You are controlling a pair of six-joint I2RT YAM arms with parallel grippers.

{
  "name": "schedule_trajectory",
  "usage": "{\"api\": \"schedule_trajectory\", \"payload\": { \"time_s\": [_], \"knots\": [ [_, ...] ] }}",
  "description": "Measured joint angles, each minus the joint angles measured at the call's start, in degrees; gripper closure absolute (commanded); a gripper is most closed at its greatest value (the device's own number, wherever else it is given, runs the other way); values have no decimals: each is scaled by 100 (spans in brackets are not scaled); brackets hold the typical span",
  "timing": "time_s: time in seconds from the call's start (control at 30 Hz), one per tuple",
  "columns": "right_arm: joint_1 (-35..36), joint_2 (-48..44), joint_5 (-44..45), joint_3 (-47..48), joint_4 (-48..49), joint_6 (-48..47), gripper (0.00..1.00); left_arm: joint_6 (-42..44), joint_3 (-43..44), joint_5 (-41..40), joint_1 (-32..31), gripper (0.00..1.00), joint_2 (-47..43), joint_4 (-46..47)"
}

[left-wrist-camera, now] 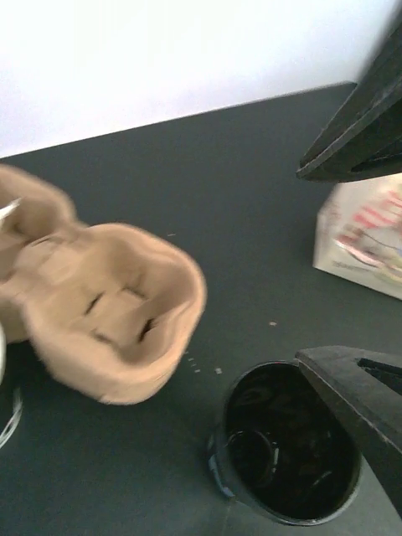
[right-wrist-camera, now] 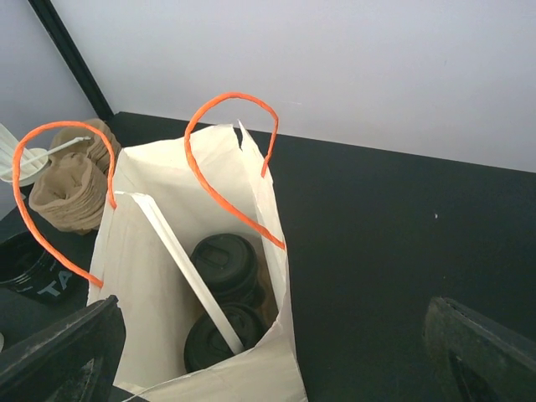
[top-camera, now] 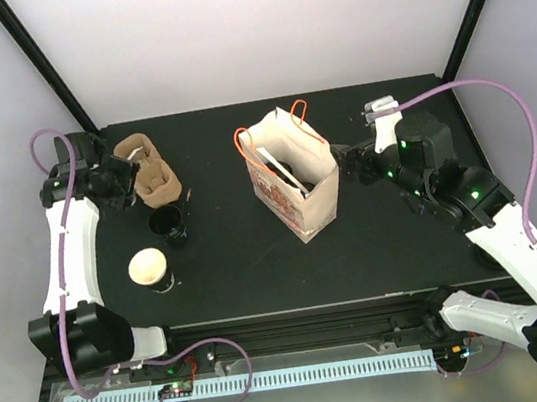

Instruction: Pack the takeout coffee

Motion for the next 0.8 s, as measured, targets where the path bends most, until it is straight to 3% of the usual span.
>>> {"api": "schedule_trajectory", "payload": {
  "time_s": [0.1,0.33,0.6,0.8],
  "knots": [
    [0,-68,-20,-2,-22,-2,0,-673,177,-667,17,44,243,37],
    [0,-133,-48,-52,-22,0,0,-1967,601,-1403,79,46,1213,229],
    [0,-131,-35,-70,-20,0,0,-2638,2144,-1952,120,59,2516,155],
    [0,-61,9,-72,-20,0,0,-3171,2472,-2164,120,61,2951,87]
  ]
}}
